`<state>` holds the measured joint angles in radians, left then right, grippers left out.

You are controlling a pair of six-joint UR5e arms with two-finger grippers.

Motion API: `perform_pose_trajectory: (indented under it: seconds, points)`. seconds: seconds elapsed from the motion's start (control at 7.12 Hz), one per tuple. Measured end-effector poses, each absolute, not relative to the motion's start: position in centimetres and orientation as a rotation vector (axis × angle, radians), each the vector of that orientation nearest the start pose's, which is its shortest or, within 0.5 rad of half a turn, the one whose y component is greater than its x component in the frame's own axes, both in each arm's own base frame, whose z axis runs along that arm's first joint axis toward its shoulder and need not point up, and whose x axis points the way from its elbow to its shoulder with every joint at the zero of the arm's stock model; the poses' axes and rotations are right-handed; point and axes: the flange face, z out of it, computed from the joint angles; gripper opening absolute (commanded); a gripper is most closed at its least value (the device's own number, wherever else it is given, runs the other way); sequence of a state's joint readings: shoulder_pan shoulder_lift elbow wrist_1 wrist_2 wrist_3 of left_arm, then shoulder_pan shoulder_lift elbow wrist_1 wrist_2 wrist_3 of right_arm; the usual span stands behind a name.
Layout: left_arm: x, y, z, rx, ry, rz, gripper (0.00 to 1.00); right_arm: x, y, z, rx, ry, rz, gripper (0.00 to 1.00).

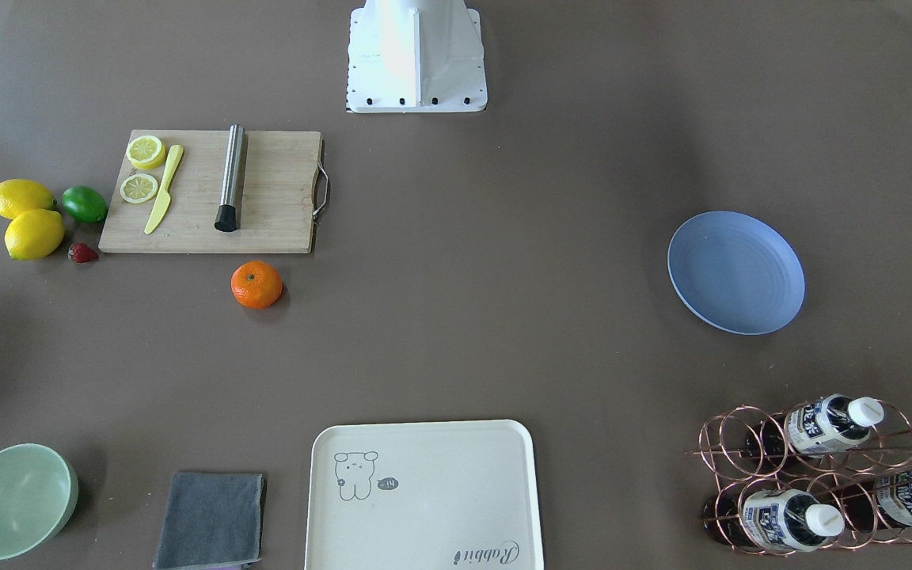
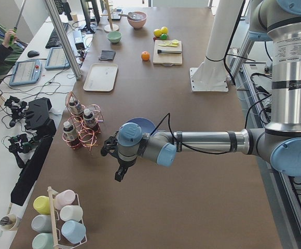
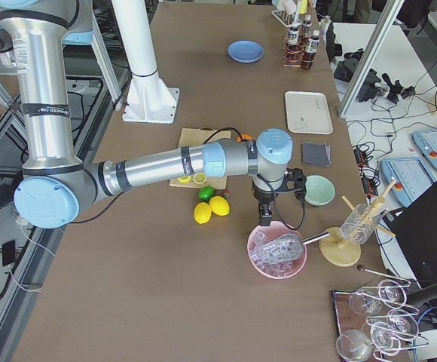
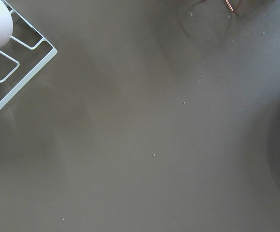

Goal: Pick orange to plate

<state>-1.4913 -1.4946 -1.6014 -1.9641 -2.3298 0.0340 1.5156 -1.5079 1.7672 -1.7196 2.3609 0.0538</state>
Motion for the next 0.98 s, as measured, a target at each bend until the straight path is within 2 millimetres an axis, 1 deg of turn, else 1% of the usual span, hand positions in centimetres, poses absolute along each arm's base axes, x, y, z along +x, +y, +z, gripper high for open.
perform_pose_trajectory:
  seconds: [0.42,0.7,0.98]
  points:
    - [-2.6,-48.3,62.7,0.289,0.778,0.128,0.98,3.4,-51.5,54.7,0.054,-0.792,-0.032,1.0]
    - [-2.6,-48.3,62.1,0.292,0.78,0.113,0.98,3.4,-51.4,55.6,0.036,-0.79,-0.024,1.0]
    - [-2.7,-48.3,62.0,0.293,0.78,0.111,0.98,3.5,-51.1,56.5,0.019,-0.788,-0.016,1.0]
